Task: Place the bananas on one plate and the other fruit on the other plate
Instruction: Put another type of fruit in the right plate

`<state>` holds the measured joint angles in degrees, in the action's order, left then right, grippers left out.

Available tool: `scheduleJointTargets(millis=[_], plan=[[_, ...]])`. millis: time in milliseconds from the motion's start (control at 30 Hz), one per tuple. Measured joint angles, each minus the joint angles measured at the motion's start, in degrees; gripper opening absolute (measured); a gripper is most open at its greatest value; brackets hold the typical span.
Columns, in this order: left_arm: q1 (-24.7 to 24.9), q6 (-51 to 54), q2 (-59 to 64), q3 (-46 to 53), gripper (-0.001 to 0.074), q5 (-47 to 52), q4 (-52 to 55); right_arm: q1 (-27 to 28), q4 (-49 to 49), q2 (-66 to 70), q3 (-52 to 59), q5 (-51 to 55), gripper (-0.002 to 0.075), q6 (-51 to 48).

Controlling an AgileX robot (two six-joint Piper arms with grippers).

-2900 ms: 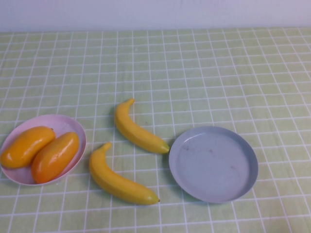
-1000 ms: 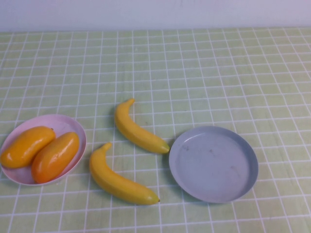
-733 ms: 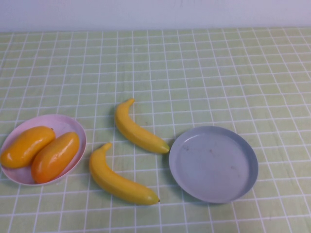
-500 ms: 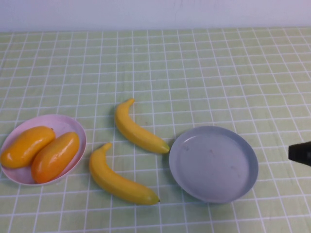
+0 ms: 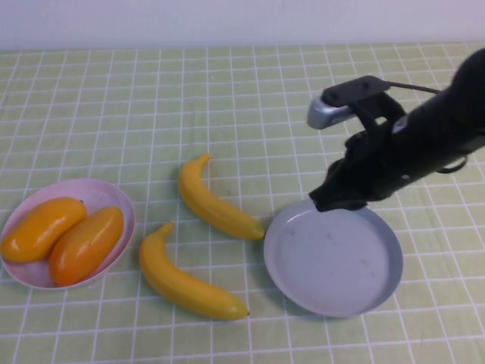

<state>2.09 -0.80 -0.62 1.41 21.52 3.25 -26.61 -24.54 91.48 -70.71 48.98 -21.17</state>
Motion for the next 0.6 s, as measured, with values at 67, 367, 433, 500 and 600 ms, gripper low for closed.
scheduleJointTargets(millis=[67,367,433,500,600], plan=[[0.00,0.00,0.00,0.00,0.0004,0.00,0.00,-2.30,1.34,3.85,-5.14,0.90,-0.0015,-0.46],[0.00,0.00,0.00,0.00,0.0004,0.00,0.00,-9.40,4.53,20.50,-25.58,6.43,0.0129,-8.08],[0.00,0.00,0.00,0.00,0.0004,0.00,0.00,-10.16,5.08,23.88,-29.50,8.19,0.0221,-8.57],[0.00,0.00,0.00,0.00,0.0004,0.00,0.00,-10.60,5.69,26.63,-32.74,9.05,0.0314,-8.67],[0.00,0.00,0.00,0.00,0.0004,0.00,0.00,-11.23,7.28,29.66,-36.32,9.19,0.0431,-9.01]])
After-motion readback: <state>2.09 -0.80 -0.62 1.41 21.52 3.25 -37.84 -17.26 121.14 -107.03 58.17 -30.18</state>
